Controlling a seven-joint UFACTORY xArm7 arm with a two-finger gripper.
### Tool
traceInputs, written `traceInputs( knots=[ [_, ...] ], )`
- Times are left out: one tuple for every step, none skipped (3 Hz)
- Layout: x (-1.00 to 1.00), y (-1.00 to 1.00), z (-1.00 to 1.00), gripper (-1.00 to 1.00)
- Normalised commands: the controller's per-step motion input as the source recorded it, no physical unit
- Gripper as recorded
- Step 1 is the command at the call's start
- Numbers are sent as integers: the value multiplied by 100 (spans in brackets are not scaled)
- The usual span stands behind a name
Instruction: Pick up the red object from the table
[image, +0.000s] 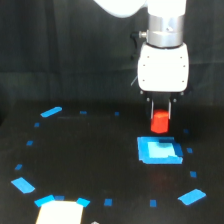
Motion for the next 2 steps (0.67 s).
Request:
traceInputs(
  knots=[
    [-6, 100, 100, -100],
    [-81, -100, 100, -80]
  ],
)
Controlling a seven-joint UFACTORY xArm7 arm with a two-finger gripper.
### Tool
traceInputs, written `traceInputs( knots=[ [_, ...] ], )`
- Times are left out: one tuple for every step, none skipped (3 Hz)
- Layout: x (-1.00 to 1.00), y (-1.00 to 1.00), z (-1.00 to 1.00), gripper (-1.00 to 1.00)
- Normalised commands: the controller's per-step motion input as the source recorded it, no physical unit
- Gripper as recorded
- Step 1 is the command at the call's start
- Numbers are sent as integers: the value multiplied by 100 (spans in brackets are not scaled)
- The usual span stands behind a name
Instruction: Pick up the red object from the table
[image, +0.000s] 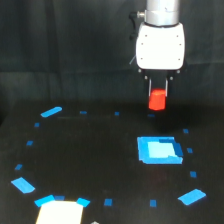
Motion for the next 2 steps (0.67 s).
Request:
traceInputs(
  knots=[
    [-72, -100, 100, -100],
    [-42, -100, 33, -100]
  ],
)
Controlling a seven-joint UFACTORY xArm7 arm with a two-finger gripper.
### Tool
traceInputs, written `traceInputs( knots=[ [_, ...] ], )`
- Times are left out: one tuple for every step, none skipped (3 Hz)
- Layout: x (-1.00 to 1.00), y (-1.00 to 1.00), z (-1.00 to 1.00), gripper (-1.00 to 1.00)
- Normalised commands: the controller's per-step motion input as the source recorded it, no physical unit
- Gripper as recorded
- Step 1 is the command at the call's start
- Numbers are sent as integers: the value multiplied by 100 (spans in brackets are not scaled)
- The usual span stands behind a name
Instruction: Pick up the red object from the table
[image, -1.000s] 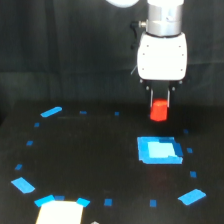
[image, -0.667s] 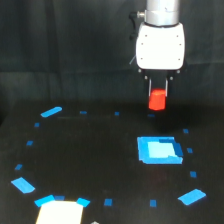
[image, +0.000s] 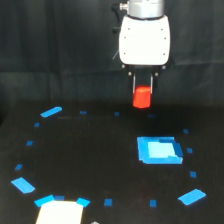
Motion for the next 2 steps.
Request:
traceInputs(
  knots=[
    [-9, 8, -81, -100],
    [1, -39, -100, -100]
  ],
)
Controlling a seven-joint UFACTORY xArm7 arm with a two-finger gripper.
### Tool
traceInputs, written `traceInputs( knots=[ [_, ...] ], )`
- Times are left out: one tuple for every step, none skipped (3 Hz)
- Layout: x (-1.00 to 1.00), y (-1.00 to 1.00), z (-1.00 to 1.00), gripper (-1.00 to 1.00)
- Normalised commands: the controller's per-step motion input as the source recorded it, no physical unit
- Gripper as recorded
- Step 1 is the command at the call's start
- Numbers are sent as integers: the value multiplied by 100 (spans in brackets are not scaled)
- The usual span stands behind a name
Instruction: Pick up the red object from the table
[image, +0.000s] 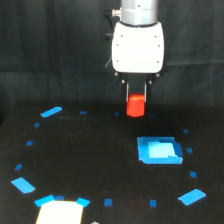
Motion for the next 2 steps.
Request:
traceInputs(
  knots=[
    [17, 12, -100, -100],
    [-44, 6, -86, -100]
  ],
)
